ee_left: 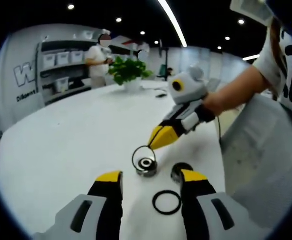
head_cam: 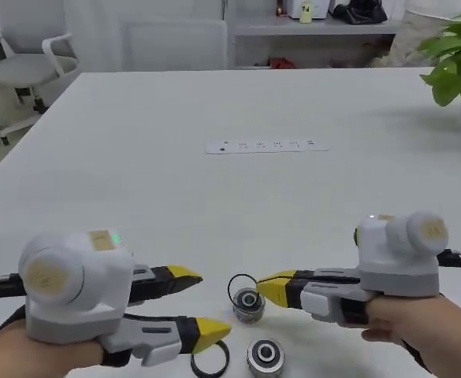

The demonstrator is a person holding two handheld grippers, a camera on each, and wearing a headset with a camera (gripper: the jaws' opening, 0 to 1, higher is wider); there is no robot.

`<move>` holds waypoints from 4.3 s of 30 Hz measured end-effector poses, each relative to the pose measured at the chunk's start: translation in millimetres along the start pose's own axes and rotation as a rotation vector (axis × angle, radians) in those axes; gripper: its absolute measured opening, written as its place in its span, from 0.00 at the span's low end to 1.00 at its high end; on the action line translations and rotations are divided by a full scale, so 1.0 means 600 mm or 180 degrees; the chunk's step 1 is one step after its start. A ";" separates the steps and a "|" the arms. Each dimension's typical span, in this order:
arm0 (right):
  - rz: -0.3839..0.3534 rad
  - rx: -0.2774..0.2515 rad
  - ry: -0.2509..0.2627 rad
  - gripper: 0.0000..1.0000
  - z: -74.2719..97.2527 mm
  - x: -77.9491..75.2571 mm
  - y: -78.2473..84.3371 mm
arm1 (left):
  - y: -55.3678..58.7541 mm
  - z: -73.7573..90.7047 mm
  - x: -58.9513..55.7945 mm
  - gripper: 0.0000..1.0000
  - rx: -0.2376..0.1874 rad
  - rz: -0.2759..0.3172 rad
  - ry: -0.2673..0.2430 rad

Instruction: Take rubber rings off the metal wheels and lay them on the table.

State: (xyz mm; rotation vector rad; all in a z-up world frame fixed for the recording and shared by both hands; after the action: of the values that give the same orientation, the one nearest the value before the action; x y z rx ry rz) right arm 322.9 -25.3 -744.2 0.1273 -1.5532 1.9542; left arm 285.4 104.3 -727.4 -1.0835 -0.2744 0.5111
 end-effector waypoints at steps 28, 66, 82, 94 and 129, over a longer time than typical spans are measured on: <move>0.0062 0.0349 -0.0547 0.00 -0.034 0.079 0.023 | 0.029 0.059 -0.020 0.57 0.0021 0.0033 -0.0018; -0.0012 0.0586 -0.0444 0.08 -0.050 0.063 0.064 | 0.046 0.062 -0.030 0.56 0.0088 0.0131 -0.0033; 0.0252 0.0368 -0.0359 0.25 -0.019 0.065 0.023 | 0.034 0.071 -0.028 0.56 0.0053 0.0103 -0.0071; 0.0636 0.0315 -0.0177 0.45 0.024 0.066 0.012 | 0.023 0.080 -0.020 0.57 0.0035 0.0064 -0.0105; 0.0923 0.0379 0.0416 0.62 0.123 0.043 0.054 | 0.021 0.085 -0.026 0.64 0.0011 0.0026 -0.0149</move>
State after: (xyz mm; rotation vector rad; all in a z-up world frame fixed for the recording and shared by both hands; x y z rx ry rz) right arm 263.0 -85.1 -737.8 -0.1835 -1.4338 2.2306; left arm 246.0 139.8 -715.0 -1.0705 -0.3099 0.5445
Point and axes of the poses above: the centre of the closed fingertips' face, and the gripper's own axes: z roughly backward along the fingers, x roughly to its left, y roughly out of its underside, the point moved 5 cm from there along z, roughly backward along the fingers, and after that the axes turned 2 degrees about -y, right-handed, at the moved point
